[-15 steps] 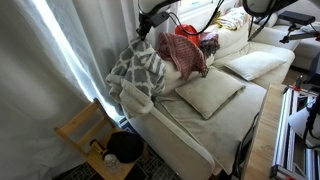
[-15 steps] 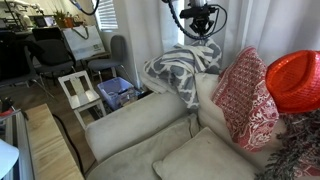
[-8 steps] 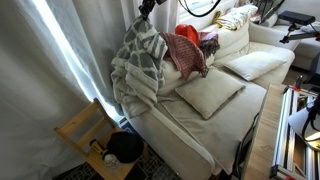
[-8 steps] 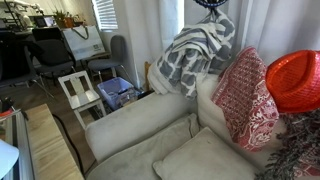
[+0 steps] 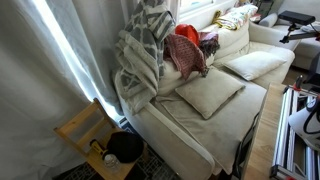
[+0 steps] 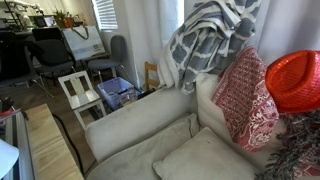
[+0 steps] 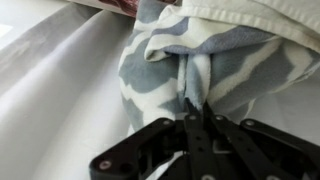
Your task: Put the white and grey blanket on the backrest of the sofa.
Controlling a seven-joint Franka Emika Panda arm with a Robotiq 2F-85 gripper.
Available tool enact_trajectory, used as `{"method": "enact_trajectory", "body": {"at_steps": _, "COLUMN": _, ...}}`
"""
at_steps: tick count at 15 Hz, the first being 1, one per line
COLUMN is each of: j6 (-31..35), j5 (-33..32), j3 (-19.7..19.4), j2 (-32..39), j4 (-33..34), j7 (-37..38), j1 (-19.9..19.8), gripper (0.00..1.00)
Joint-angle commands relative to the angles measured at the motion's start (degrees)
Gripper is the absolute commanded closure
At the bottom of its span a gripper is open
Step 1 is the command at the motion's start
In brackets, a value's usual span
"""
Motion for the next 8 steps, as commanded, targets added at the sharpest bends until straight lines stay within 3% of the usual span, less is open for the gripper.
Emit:
{"method": "enact_trajectory", "body": {"at_steps": 1, "j6": 0.3, "j5": -0.08, "j3": -0.41, "j2": -1.13, "j4": -1.07, "j7": 0.0, "j1": -0.26, "gripper": 0.94}}
{"method": "enact_trajectory", "body": {"at_steps": 5, "j6": 1.1, "j5": -0.23, "j3": -0.55, "j2": -2.39, "j4": -3.16, "j7": 0.09, "j1": -0.31, "gripper": 0.94}}
{"method": "enact_trajectory", "body": {"at_steps": 6, "j6": 1.31, "j5": -1.09, "j3": -0.94, "j2": -2.36, "j4": -3.01, "j7": -0.41, "j1": -0.21, "gripper": 0.98}}
{"method": "enact_trajectory", "body": {"at_steps": 8, "j6": 1.78, "j5": -2.96, "j3": -2.87, "j2": -1.55, "j4": -0.78, "j7": 0.25, "j1": -0.8, "gripper": 0.98}}
